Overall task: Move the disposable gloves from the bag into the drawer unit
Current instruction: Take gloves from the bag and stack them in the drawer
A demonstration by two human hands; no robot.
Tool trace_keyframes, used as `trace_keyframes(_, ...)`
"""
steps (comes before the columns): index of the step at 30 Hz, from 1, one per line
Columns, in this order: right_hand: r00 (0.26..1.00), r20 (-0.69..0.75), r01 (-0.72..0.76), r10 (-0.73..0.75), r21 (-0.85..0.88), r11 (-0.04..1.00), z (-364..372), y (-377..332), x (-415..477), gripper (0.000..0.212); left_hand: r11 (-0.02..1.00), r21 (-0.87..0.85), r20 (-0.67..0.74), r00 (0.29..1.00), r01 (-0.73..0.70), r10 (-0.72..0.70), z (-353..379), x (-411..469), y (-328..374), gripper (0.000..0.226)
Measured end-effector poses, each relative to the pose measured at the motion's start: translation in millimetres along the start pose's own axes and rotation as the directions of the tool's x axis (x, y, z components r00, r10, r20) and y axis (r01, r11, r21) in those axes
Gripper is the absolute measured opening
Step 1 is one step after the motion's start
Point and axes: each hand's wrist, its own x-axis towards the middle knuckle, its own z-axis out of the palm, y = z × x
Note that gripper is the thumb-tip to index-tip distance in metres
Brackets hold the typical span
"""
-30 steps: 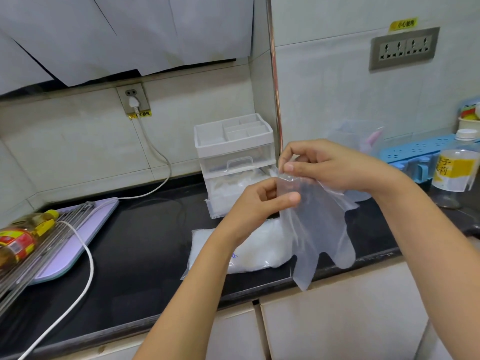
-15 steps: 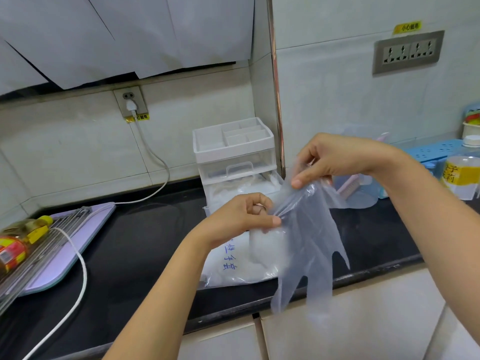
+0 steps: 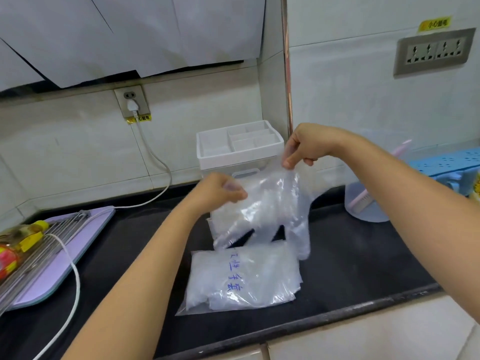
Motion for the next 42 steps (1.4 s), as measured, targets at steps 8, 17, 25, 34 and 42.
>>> trace_keyframes(8,0.876,-0.466,0.297,-0.126,0.315,0.901,-9.7,-9.9,21.5,0.003,0.97,0.174,-0.547,0.803,-0.169,0.238,-49.7,39.6,21.3,0.016)
trace_keyframes(17,0.885,-0.394,0.368,-0.249,0.262,0.892,36.7,32.3,-21.6,0.007,0.794,0.488,-0.241,0.819,-0.362,0.521,-9.9,-3.4,-9.4,0.008)
trace_keyframes(25,0.997,-0.027,0.076,-0.078,-0.058,0.995,60.3,39.0,0.1,0.017,0.923,0.377,0.083,0.995,-0.078,0.05,10.4,23.0,-15.1,0.024)
trace_keyframes(34,0.984,0.107,0.137,-0.144,0.074,0.988,72.5,-7.1,7.7,0.026,0.879,0.467,0.252,0.967,-0.094,-0.031,24.8,53.6,-29.0,0.013)
trace_keyframes(42,0.876,0.48,0.049,0.048,-0.188,0.981,103.5,-18.3,35.9,0.061,0.904,0.421,0.32,0.922,0.067,-0.218,19.5,47.8,-20.0,0.051)
